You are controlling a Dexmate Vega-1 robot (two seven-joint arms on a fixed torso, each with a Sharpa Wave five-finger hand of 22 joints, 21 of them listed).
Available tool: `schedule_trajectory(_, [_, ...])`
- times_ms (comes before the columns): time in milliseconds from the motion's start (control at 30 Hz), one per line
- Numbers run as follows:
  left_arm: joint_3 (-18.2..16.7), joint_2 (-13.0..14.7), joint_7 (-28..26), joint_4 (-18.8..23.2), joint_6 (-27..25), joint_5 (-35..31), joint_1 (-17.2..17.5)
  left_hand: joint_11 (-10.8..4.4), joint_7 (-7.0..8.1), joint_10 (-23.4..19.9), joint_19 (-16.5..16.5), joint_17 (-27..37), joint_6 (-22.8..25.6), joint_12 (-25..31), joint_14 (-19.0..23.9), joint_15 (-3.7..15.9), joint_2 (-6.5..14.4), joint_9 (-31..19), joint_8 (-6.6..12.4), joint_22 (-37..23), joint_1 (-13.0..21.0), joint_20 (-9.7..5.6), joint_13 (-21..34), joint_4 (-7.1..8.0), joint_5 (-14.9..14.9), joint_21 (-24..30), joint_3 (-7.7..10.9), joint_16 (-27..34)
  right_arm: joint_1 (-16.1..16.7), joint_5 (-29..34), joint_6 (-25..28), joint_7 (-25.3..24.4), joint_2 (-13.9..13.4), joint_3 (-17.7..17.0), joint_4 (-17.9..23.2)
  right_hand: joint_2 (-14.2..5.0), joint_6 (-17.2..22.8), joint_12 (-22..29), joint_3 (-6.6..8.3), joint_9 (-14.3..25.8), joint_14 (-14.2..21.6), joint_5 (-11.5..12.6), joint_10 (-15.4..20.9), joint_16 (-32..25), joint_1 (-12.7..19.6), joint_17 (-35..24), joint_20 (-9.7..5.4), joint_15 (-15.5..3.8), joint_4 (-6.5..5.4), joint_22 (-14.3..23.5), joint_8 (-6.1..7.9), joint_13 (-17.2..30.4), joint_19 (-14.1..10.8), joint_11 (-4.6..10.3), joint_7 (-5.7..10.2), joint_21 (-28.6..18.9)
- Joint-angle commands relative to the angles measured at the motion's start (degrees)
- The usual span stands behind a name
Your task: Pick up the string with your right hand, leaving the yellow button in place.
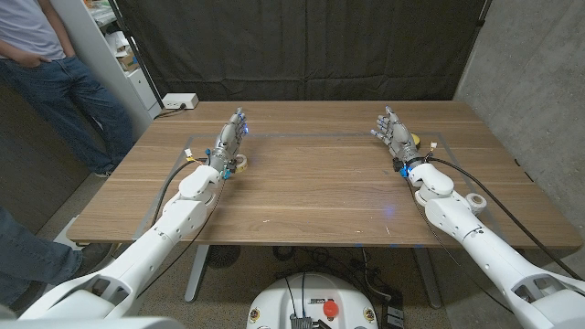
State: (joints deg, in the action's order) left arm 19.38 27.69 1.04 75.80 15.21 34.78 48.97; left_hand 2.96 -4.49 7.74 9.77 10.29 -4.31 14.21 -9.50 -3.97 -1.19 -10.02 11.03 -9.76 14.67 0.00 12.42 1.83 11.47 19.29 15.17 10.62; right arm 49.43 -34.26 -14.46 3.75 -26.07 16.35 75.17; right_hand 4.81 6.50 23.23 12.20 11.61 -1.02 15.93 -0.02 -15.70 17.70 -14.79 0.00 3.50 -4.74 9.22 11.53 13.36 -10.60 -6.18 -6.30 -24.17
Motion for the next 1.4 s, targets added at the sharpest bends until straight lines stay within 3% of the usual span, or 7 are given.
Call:
schedule_trajectory(33, [-5.87, -4.74, 2.19, 1.46, -3.42, -6.11, 1.72, 0.11, -0.55, 0.33, 4.09, 0.2, 0.51, 0.23, -1.72, -0.14, 0.4, -0.28, 0.45, -0.16, 0.76, 0.14, 0.12, -0.17, 0.24, 0.06, 0.49, 0.29, 2.55, 11.53, 6.21, 7.11, 9.47, -11.86, 2.2, -0.08, 0.0, 0.07, 0.41, 0.04, 0.18, 0.39, 0.25, -0.3, 0.34, -0.04, 0.16, 0.44, -0.01, 0.32, 0.35, -0.07, -0.75, -0.43, -0.82, -0.19])
schedule_trajectory(300, [-8.29, -7.76, 4.51, 0.13, -5.22, -8.39, 1.16, 0.15, -0.58, 0.27, 4.21, 0.18, 0.58, 0.14, -1.75, -0.15, 0.58, -0.28, 0.43, -0.17, 0.9, 0.33, -0.02, -0.28, 0.16, -0.16, 0.57, 0.28, 3.02, 17.48, 7.93, 10.99, 14.59, -17.51, 3.45, -0.2, -0.02, -0.26, 0.39, -0.09, 0.34, 0.42, 0.48, -0.24, 0.38, 0.15, 0.32, 0.38, 0.04, 0.33, 0.3, -0.45, -0.91, -0.42, -0.73, 0.04])
schedule_trajectory(533, [-9.42, -8.97, 5.71, -0.05, -5.27, -10.52, 1.22, 0.1, -0.61, 0.26, 4.25, 0.17, 0.52, 0.03, -1.78, -0.26, 0.74, -0.28, 0.35, -0.18, 1.01, 0.53, -0.15, -0.38, 0.09, -0.36, 0.65, 0.28, 2.83, 21.07, 8.73, 13.4, 17.3, -20.5, 4.57, -0.31, 0.05, -0.54, 0.37, -0.18, 0.52, 0.44, 0.7, -0.19, 0.41, 0.3, 0.34, 0.31, 0.09, 0.33, 0.31, -0.76, -1.03, -0.32, -0.54, 0.26])
schedule_trajectory(833, [-10.46, -9.09, 5.81, 2.06, -6.55, -12.29, 2.48, -0.03, -0.56, 0.09, 4.4, 0.15, 0.55, -0.07, -1.63, -0.29, 0.94, -0.29, 0.29, -0.19, 1.17, 0.92, -0.33, -0.55, -0.02, -0.69, 0.74, 0.34, 2.13, 24.55, 7.83, 15.74, 18.65, -23.19, 5.07, -0.37, 0.26, -0.77, 0.31, -0.28, 0.95, 0.46, 1.23, -0.22, 0.46, 0.49, 0.36, 0.13, 0.17, 0.34, 0.36, -1.11, -1.2, 0.13, -0.22, 0.51])
schedule_trajectory(1400, [-10.98, -10.14, 5.87, 3.74, -8.09, -13.35, 3.51, 0.16, -0.54, -0.14, 4.21, 0.13, 0.59, -0.26, -1.49, -0.28, 1.22, -0.29, 0.2, -0.22, 1.49, 1.1, -0.62, -0.9, -0.21, -1.12, 0.88, 0.37, 4.22, 26.66, 10.0, 17.01, 20.57, -26.39, 11.13, -0.54, 0.44, -1.3, 0.23, -0.43, 1.53, 0.49, 2.01, -0.19, 0.54, 0.82, 0.35, -0.11, 0.3, 0.36, 0.36, -1.69, -1.72, 0.21, 0.09, 0.93])
